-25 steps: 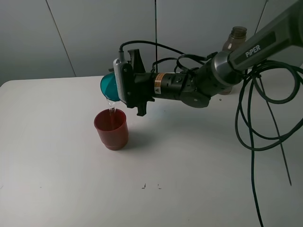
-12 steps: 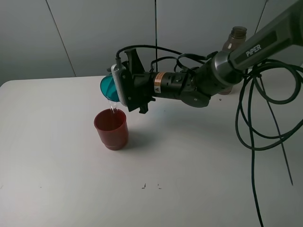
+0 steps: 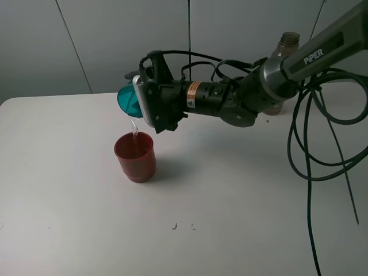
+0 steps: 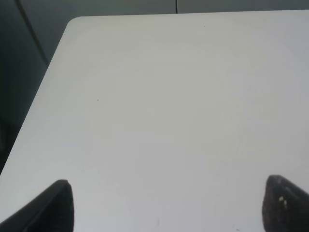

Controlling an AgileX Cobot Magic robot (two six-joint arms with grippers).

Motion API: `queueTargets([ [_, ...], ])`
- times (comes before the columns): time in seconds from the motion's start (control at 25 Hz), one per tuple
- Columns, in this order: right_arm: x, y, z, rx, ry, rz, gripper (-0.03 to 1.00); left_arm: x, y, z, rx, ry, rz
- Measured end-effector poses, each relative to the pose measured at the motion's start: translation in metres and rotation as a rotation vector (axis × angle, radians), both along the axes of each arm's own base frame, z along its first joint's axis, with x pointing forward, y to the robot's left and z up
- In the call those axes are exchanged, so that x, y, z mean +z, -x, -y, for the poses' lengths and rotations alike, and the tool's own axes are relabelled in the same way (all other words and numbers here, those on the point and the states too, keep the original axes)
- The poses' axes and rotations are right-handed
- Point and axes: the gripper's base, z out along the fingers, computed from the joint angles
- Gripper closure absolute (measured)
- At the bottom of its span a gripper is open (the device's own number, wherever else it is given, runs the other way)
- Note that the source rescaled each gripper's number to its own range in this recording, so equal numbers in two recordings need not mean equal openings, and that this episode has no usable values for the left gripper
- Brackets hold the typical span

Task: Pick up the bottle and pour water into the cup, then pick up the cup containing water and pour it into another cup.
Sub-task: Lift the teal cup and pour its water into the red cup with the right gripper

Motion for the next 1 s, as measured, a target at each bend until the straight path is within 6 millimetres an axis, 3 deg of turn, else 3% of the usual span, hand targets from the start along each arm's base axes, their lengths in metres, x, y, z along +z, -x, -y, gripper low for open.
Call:
queueTargets([
  [1.0, 0.0078, 0.0017, -0.0021, 0.076, 0.073, 0.287, 0.89, 0.0000, 0.0000, 0.0000, 0.000, 0.000, 0.000],
])
